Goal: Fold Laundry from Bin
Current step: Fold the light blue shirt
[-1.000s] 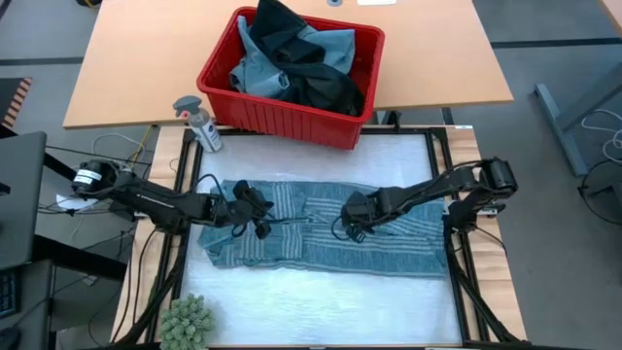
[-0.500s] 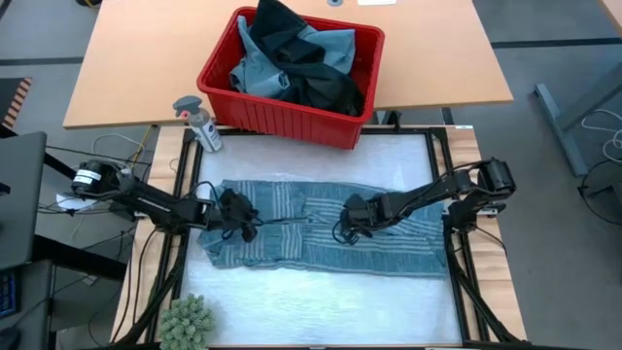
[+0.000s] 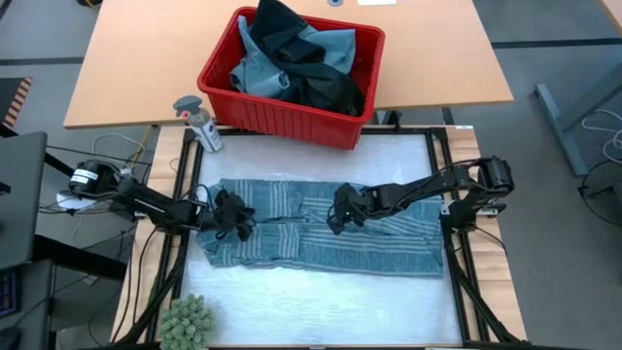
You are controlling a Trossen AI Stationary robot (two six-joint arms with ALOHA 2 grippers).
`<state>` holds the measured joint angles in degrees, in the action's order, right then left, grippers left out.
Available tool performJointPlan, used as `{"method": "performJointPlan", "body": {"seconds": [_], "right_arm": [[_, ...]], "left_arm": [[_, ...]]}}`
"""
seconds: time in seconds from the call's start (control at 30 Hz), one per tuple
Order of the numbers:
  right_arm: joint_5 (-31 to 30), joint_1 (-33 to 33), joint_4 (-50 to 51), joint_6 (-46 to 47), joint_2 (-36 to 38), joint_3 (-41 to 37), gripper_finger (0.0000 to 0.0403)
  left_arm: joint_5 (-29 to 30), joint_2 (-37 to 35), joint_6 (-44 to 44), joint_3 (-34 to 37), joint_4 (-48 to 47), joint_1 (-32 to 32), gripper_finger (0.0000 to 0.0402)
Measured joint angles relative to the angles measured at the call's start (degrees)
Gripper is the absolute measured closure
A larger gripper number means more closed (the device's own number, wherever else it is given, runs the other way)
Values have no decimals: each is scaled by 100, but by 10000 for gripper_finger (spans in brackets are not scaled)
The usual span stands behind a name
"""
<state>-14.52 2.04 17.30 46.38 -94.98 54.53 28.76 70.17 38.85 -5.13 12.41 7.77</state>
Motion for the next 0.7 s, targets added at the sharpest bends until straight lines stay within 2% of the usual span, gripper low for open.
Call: {"method": "performJointPlan", "body": {"seconds": [0.1, 0.17, 0.4, 0.53, 0.7], "right_arm": [[-4, 4, 321, -20, 78, 158, 385], [46, 7, 934, 183, 160, 339, 378], [133, 208, 4451, 1868, 480, 907, 375], [183, 697, 5899, 2993, 644, 922, 383], [692, 1533, 6683, 4471, 665, 788, 358]], "left_arm": [[14, 0, 22, 0, -69, 45, 401], [3, 0, 105, 0, -126, 58, 401], [3, 0, 228, -2, -171, 110, 401], [-24, 0, 321, -2, -171, 110, 401], [-57, -3, 415, -2, -172, 110, 401]]}}
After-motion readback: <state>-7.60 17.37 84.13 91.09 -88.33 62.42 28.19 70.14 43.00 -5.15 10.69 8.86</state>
